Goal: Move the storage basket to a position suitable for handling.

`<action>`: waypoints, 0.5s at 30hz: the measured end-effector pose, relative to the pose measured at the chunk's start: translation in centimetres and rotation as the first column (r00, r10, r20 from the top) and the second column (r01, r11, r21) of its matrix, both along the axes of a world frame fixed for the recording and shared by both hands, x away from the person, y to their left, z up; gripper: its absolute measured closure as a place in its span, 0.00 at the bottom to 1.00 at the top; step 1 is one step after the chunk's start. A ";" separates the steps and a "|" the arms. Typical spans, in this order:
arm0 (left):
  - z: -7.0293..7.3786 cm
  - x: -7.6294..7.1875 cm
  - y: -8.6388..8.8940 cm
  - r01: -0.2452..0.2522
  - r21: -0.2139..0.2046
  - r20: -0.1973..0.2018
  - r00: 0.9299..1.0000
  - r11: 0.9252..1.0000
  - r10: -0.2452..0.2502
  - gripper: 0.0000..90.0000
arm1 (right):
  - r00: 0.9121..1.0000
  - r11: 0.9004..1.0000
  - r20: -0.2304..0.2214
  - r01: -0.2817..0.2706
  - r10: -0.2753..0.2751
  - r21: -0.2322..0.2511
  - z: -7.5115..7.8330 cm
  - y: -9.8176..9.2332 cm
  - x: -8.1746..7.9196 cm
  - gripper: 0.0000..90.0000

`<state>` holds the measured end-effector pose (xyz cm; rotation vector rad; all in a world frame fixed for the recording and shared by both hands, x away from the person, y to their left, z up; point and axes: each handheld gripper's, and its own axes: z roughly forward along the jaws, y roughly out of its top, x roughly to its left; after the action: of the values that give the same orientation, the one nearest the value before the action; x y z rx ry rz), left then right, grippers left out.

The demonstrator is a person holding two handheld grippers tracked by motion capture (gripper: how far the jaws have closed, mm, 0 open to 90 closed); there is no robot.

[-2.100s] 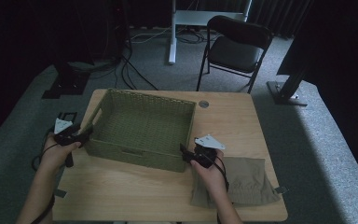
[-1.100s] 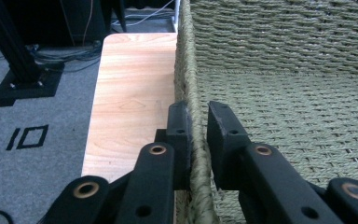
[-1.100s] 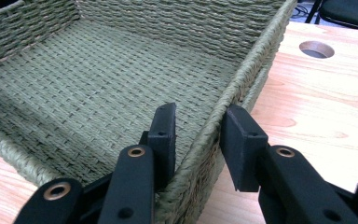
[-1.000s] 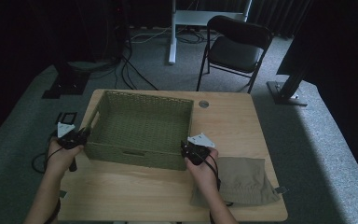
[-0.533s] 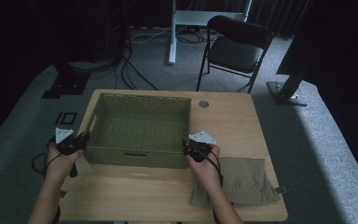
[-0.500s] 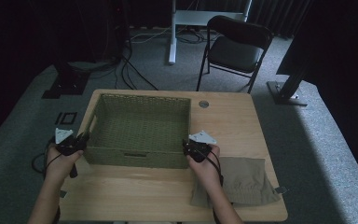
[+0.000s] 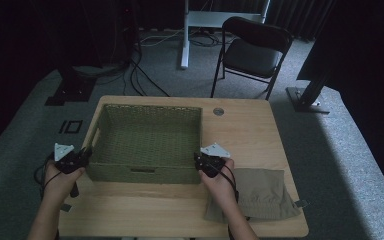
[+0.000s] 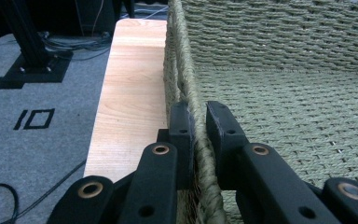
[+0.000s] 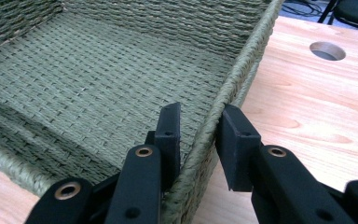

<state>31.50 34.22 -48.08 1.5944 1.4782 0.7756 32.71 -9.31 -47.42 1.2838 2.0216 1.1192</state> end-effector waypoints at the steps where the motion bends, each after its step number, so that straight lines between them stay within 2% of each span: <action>1: 0.0 0.0 0.0 0.000 0.000 0.000 1.000 1.000 0.000 0.91 | 1.000 1.000 0.000 0.000 0.000 0.000 0.0 0.0 0.0 0.78; 4: 0.0 -0.4 0.3 0.000 0.000 0.002 1.000 1.000 0.000 0.91 | 1.000 1.000 0.005 -0.004 0.004 -0.004 0.0 0.3 -0.7 0.78; 7: 0.0 -0.9 0.6 0.004 -0.003 0.003 1.000 1.000 -0.004 0.91 | 1.000 0.999 -0.027 -0.013 0.014 0.032 0.0 0.3 -1.1 0.78; 15: 0.0 -1.4 1.3 -0.001 0.001 -0.003 1.000 1.000 0.001 0.91 | 1.000 1.000 -0.022 -0.007 0.007 0.012 0.1 1.2 -1.5 0.79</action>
<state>30.09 35.51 -48.07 1.5962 1.4812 0.7752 31.21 -8.13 -47.36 1.3010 2.0403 1.1262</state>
